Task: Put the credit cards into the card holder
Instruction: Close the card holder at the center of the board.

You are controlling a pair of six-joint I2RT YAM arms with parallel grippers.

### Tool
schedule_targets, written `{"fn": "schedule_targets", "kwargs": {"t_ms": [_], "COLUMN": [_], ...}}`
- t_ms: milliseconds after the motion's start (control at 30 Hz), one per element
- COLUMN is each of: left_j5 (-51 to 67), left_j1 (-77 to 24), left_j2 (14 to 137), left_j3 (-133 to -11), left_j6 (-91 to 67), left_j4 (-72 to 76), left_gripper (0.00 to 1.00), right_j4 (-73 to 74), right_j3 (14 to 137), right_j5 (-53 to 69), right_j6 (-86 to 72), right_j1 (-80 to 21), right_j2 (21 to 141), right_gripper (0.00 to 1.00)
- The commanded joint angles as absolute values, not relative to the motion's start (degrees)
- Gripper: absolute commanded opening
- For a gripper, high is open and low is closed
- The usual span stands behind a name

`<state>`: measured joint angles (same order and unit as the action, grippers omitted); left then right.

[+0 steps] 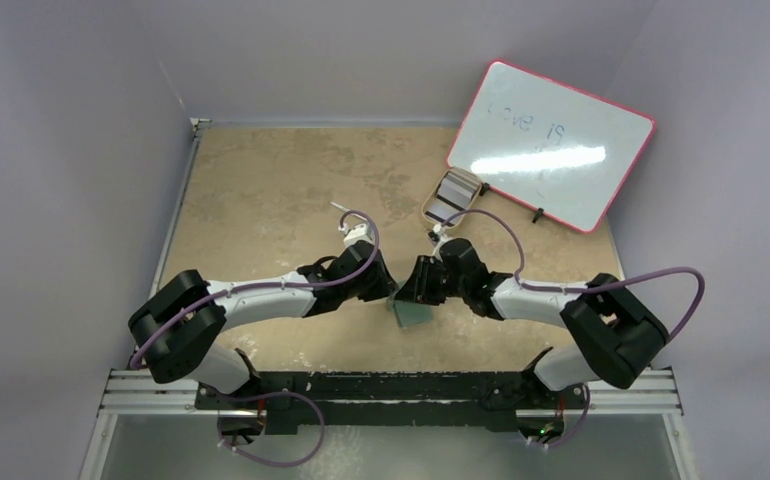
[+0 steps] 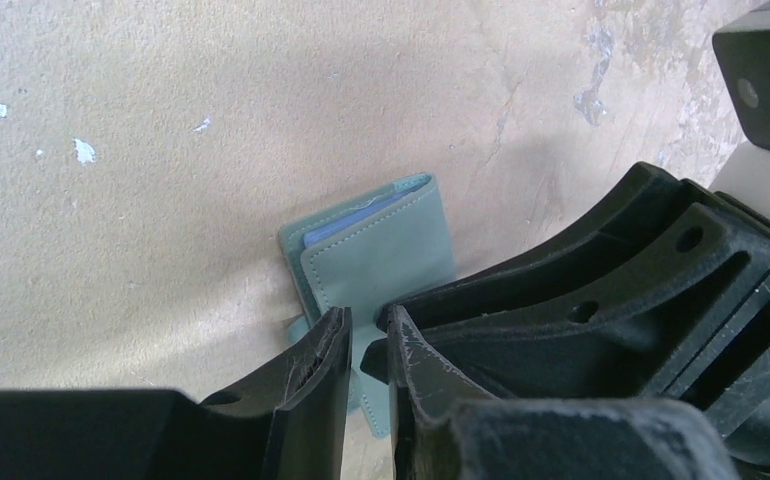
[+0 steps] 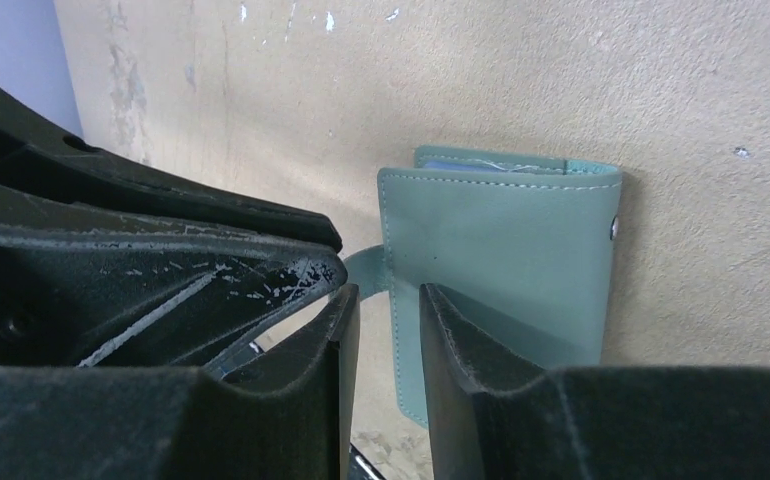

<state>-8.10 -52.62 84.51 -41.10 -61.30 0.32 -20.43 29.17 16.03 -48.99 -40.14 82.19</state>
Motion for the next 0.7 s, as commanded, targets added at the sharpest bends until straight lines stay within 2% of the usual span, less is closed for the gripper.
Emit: {"fn": "schedule_targets", "kwargs": {"t_ms": [0,667], "left_j5": [-10.1,-10.4], "left_j1": [-52.6,-52.3], "left_j2": [83.7,87.6], "left_j3": [-40.6,-42.8], "left_j6": [-60.5,-60.6], "left_j4": [1.5,-0.6], "left_gripper": [0.18,0.14], "right_j4": [-25.3,-28.0], "right_j3": [27.7,27.1], "right_j5": [16.9,16.9], "right_j6": [-50.2,-50.6], "right_j1": [-40.7,-42.8], "right_j2": [80.8,78.5], "right_gripper": [0.32,0.3]}}
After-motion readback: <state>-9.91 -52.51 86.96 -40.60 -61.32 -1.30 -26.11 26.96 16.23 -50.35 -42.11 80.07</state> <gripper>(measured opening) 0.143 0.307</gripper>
